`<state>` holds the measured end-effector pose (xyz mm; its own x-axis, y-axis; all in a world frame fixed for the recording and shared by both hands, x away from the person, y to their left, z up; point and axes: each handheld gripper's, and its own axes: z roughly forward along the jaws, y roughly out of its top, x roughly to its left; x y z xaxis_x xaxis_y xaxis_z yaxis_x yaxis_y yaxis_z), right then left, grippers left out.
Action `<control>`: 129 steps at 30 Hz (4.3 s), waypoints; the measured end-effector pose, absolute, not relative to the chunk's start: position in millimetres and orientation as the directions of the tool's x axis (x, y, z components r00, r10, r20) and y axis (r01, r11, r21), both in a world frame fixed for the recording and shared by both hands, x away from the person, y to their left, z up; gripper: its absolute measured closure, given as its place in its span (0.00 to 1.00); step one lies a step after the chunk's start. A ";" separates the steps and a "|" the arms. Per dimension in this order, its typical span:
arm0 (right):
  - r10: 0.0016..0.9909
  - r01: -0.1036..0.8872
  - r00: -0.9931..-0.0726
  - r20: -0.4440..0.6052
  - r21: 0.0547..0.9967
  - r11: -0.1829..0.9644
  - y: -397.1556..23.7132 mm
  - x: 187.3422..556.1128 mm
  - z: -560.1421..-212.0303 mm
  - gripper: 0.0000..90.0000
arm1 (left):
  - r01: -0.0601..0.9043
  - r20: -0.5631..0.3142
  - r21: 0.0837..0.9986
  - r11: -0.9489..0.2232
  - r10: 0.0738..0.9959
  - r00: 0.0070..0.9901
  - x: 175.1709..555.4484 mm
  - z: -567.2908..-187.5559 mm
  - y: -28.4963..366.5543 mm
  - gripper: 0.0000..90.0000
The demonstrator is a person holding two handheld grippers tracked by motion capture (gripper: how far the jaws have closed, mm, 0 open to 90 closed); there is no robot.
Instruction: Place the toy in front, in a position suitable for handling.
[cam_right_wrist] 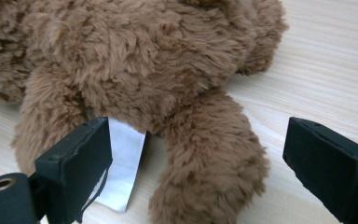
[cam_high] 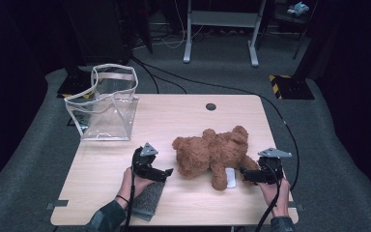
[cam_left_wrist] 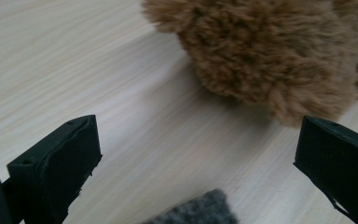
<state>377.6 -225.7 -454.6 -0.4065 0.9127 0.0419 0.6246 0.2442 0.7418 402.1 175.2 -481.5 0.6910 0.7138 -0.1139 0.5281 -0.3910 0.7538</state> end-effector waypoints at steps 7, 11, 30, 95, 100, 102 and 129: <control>0.911 0.655 -0.408 0.061 0.715 0.245 -221.6 392.8 -464.4 0.14 | 0.500 -0.116 0.767 -0.403 0.679 0.725 396.3 -482.5 146.4 0.03; 0.908 0.658 -0.412 0.071 0.713 0.243 -218.3 397.8 -467.6 0.16 | 0.479 -0.096 0.775 -0.411 0.673 0.734 394.1 -483.0 134.5 0.11; 0.932 0.709 -0.352 0.086 0.674 0.206 -219.7 407.8 -483.3 0.44 | 0.487 -0.108 0.772 -0.409 0.670 0.734 393.0 -490.9 124.3 0.43; 0.888 0.626 -0.450 0.092 0.742 0.241 -215.6 416.8 -488.7 0.87 | 0.462 -0.152 0.821 -0.337 0.650 0.744 407.2 -490.1 126.4 0.87; 0.893 0.587 -0.444 0.072 0.776 0.229 -213.0 412.0 -481.5 0.88 | 0.424 -0.117 0.841 -0.336 0.653 0.748 408.9 -481.7 130.2 0.88; 0.896 0.562 -0.442 0.046 0.792 0.237 -210.2 410.4 -474.5 0.88 | 0.401 -0.091 0.849 -0.343 0.653 0.751 410.1 -475.0 132.4 0.88; 0.876 0.420 -0.478 -0.067 0.858 0.295 -152.6 428.4 -432.0 0.89 | 0.307 0.046 0.875 -0.374 0.696 0.717 435.1 -432.3 184.8 0.90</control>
<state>428.4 -152.6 -432.0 -0.4777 0.8760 -0.0669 0.4199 0.2945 0.8584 435.1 184.8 -432.3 0.7168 0.6958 0.0456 0.3074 -0.3740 0.8750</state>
